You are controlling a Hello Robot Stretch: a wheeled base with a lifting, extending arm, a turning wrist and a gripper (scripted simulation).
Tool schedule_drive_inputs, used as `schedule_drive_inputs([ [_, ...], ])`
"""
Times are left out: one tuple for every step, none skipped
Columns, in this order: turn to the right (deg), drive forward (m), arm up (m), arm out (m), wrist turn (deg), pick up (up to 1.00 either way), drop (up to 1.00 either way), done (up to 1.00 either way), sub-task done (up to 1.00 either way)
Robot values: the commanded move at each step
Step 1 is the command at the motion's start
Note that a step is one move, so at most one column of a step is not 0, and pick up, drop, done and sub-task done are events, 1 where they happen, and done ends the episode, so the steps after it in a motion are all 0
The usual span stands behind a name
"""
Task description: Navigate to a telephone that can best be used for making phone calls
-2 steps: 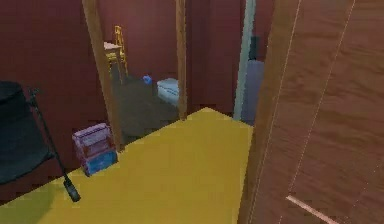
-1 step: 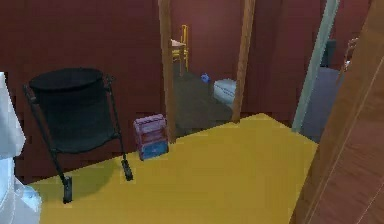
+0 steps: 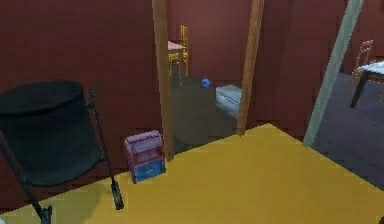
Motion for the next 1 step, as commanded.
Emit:
schedule_drive_inputs([
  [-24.0, 0.0, 0.0, 0.0, 0.0, 0.0, 0.0, 0.0, 0.0],
])
